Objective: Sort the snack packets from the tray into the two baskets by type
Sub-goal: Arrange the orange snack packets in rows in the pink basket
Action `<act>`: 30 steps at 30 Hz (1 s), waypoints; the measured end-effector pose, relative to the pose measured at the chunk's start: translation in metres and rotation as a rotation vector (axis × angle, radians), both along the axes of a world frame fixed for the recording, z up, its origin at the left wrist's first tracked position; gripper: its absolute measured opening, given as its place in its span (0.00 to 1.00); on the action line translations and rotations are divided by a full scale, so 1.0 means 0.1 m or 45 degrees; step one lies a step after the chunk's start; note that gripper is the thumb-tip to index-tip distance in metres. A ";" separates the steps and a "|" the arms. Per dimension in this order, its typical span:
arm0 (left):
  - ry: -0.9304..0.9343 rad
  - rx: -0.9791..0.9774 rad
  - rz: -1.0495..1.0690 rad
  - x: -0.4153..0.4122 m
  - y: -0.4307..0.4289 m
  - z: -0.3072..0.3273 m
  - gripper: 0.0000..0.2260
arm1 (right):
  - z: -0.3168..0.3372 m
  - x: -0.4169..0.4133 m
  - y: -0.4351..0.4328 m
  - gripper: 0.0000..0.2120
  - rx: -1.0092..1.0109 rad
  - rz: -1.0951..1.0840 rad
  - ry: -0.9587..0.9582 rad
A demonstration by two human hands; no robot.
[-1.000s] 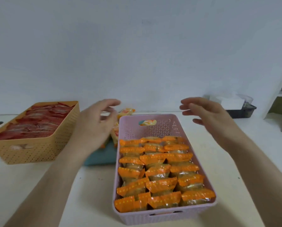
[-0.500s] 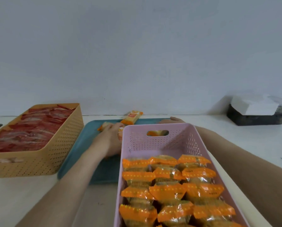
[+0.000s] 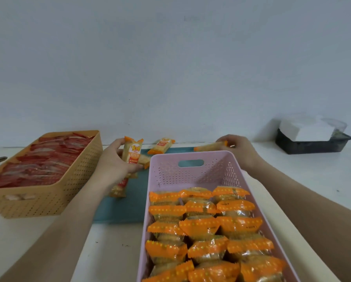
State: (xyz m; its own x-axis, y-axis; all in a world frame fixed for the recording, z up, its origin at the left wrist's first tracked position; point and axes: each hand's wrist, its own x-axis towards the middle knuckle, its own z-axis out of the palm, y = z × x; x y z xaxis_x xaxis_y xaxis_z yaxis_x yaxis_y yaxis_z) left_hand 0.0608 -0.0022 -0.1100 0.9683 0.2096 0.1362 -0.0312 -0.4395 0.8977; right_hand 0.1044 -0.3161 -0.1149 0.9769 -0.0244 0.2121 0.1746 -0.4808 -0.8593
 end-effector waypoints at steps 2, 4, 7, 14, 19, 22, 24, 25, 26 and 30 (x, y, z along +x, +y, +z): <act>-0.040 -0.048 -0.022 -0.07 0.04 0.01 0.34 | 0.21 -0.18 -0.05 0.05 0.343 -0.171 -0.085; -0.132 -0.061 -0.011 -0.15 0.04 0.04 0.31 | 0.47 -0.41 -0.05 0.08 0.485 -0.205 -0.134; -0.361 0.036 0.067 -0.29 0.00 0.20 0.28 | 0.81 -0.77 0.02 0.11 0.413 -0.036 -0.171; -0.799 -0.127 -0.087 -0.81 -0.30 0.93 0.26 | 1.01 -1.19 0.42 0.05 -0.151 0.313 -0.215; -0.739 -0.265 -0.407 -1.03 -0.64 0.99 0.27 | 0.98 -1.22 0.66 0.16 -0.292 0.545 -0.186; -0.692 -0.331 -0.512 -1.03 -0.74 0.95 0.27 | 1.00 -1.24 0.75 0.28 -0.222 0.659 -0.188; -0.658 -0.381 -0.549 -1.02 -0.78 0.95 0.27 | 0.99 -1.22 0.78 0.27 -0.213 0.629 -0.269; -0.649 -0.420 -0.548 -1.02 -0.79 0.97 0.26 | 0.99 -1.21 0.77 0.24 -0.211 0.600 -0.304; -0.647 -0.464 -0.538 -1.01 -0.79 0.99 0.25 | 1.00 -1.19 0.74 0.21 -0.202 0.561 -0.324; -0.652 -0.439 -0.392 -0.96 -0.68 0.98 0.13 | 1.07 -1.15 0.54 0.16 -0.198 0.385 -0.301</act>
State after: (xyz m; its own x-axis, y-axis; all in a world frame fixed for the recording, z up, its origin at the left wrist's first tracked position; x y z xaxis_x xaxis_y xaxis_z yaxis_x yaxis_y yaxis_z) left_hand -0.0349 -0.0702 -0.0123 0.8223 0.0489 0.5670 -0.5659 -0.0348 0.8237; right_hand -0.0105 -0.2622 -0.0080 0.8591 0.3067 0.4098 0.5117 -0.4985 -0.6997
